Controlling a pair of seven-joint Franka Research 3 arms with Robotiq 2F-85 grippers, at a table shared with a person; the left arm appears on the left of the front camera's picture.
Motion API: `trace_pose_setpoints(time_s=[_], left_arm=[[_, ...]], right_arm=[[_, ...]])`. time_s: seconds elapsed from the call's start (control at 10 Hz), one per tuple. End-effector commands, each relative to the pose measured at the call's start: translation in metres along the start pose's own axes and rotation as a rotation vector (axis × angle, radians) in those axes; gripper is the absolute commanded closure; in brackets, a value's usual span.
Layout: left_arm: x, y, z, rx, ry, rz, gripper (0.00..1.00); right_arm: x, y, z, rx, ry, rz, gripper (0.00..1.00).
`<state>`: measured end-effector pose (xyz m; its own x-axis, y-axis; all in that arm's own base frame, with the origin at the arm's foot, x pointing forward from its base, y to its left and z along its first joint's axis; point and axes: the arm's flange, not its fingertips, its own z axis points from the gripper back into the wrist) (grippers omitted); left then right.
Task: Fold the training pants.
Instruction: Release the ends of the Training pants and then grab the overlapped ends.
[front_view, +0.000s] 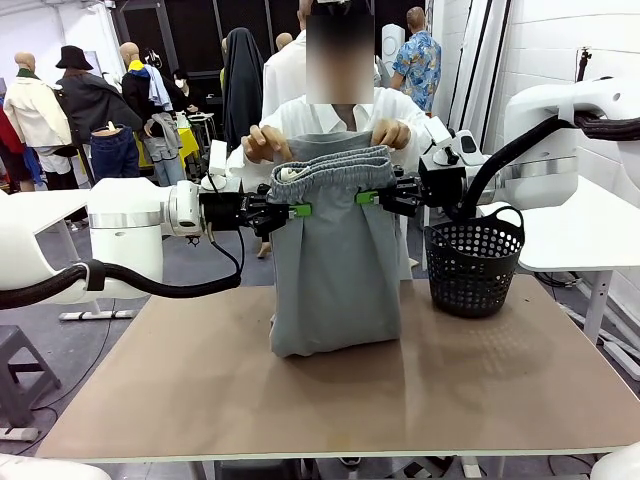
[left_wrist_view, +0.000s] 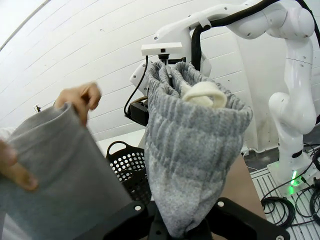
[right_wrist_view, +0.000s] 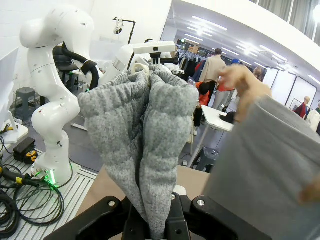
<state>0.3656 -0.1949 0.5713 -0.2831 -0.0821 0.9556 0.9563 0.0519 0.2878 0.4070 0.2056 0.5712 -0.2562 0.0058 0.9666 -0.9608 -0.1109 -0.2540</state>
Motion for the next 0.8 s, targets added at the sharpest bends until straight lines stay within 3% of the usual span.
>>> trace_pose_setpoints(time_s=[0.0,0.7], left_arm=[[0.0027,-0.0020,-0.0001,0.008,-0.019,0.004,1.00],[0.0027,-0.0020,-0.0001,0.008,-0.019,0.004,1.00]], right_arm=[[0.0017,0.0015,-0.0013,0.000,0.002,0.007,1.00],[0.0017,0.0015,-0.0013,0.000,0.002,0.007,1.00]])
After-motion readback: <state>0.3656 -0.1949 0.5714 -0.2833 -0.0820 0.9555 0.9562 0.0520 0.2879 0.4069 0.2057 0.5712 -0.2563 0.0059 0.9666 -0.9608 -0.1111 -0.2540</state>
